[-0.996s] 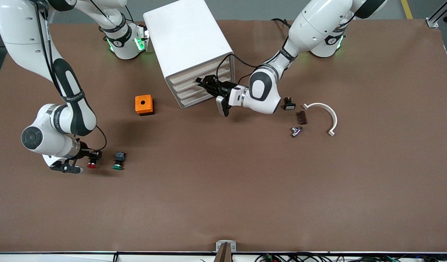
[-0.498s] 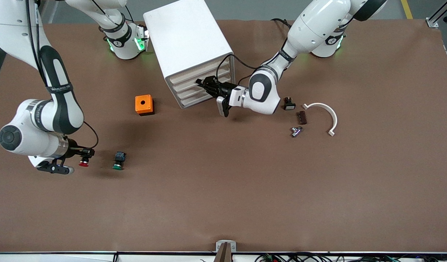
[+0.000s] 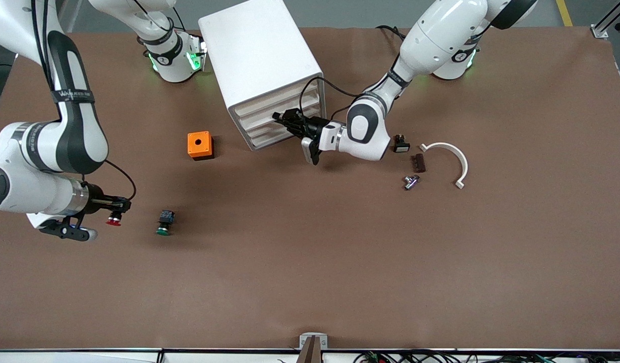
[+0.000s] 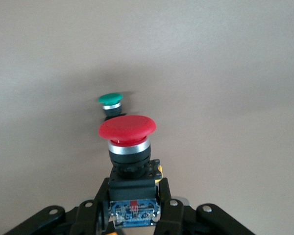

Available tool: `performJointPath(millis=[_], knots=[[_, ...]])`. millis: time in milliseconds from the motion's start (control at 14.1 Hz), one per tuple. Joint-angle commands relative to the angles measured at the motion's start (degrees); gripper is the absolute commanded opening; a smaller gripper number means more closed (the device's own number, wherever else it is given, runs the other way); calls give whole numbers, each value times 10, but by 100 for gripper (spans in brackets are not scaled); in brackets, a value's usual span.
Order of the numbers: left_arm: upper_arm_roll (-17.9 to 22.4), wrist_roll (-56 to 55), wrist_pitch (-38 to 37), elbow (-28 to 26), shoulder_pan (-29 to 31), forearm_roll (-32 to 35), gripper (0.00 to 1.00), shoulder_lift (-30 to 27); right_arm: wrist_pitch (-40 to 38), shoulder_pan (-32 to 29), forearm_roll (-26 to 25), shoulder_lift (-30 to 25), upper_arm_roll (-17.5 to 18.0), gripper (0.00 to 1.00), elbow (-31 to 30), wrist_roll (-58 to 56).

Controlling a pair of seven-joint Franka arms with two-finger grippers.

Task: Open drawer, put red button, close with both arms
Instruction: 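Pull the drawer open with the left gripper while the right gripper lifts the button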

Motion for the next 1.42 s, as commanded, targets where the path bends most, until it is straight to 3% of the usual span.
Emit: performJointPath(millis=[0,356,925,996,1067,1210,1352], knots=[[27,-27,11,28,-3,-4,1,3,-12,8,1,-21,-1,18,-1,30],[72,-38,10,56,4,-1,1,7,-27,16,6,-36,0,18,-1,38],[76,-40,4,69,46,18,5,12,-70,135,7,-77,1,18,1,308],[76,-47,4,69,46,19,24,11,-71,148,8,-80,1,18,1,335],[76,-61,4,69,46,20,99,10,-71,168,11,-81,1,18,1,369],[76,-117,3,80,57,62,100,5,-71,201,23,-80,1,18,7,443],[76,-183,3,91,81,134,100,-7,-71,224,76,-80,1,18,12,499]])
